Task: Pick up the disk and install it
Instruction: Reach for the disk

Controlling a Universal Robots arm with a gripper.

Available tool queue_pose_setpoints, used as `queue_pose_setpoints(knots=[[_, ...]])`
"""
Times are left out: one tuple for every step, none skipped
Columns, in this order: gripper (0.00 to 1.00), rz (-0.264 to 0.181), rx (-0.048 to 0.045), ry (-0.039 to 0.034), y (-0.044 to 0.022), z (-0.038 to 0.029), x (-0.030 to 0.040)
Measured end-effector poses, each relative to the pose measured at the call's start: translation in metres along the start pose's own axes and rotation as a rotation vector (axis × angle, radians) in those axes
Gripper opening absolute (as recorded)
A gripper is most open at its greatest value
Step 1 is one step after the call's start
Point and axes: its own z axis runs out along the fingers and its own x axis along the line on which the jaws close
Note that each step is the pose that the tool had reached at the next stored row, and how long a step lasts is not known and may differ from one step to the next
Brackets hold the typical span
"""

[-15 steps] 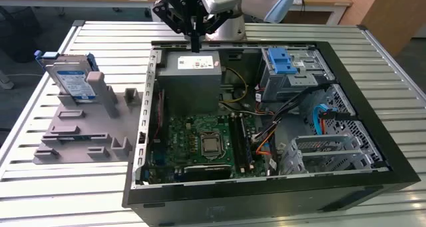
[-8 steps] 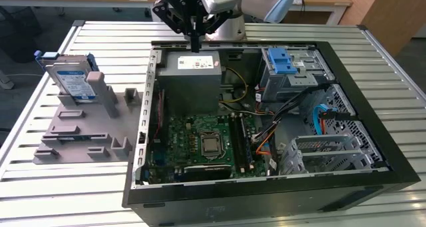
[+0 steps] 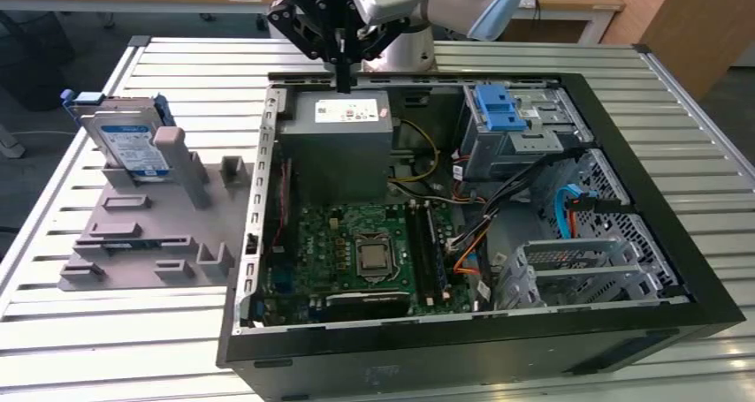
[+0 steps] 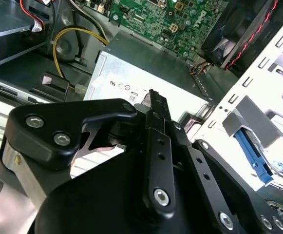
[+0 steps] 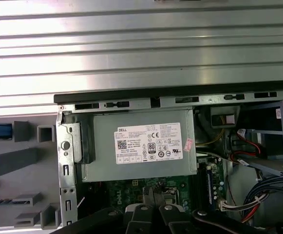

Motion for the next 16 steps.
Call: queue_pose_setpoints(knots=[[0.11, 0.0, 0.0, 0.0, 0.0, 0.0, 0.0005], [0.11, 0.0, 0.0, 0.0, -0.0001, 0.0, 0.001], [0.11, 0.0, 0.0, 0.0, -0.0001, 0.0, 0.0015], [0.11, 0.0, -0.0001, 0.0, -0.0002, 0.0001, 0.0021], [0.11, 0.0, 0.0001, 0.0, -0.0002, 0.0, 0.0027], [0.11, 0.0, 0.0, 0.0, -0.0003, 0.0, 0.0032], [0.11, 0.0, 0.0, 0.0, -0.0003, 0.0001, 0.0038], [0.11, 0.0, 0.0, 0.0, -0.0003, 0.0001, 0.0044], [0.11, 0.0, 0.0, 0.0, -0.0004, 0.0001, 0.005], [0.11, 0.0, 0.0, 0.0, -0.0004, 0.0001, 0.0055], [0.11, 0.0, 0.0, 0.0, -0.0005, 0.0001, 0.0061], [0.11, 0.0, 0.0, 0.0, -0.0005, 0.0001, 0.0065], [0.11, 0.0, 0.0, 0.0, -0.0005, 0.0001, 0.0071], [0.11, 0.0, 0.0, 0.0, -0.0006, 0.0001, 0.0076], [0.11, 0.0, 0.0, 0.0, -0.0006, 0.0001, 0.0081], [0.11, 0.0, -0.0001, 0.0, -0.0007, 0.0002, 0.0086]])
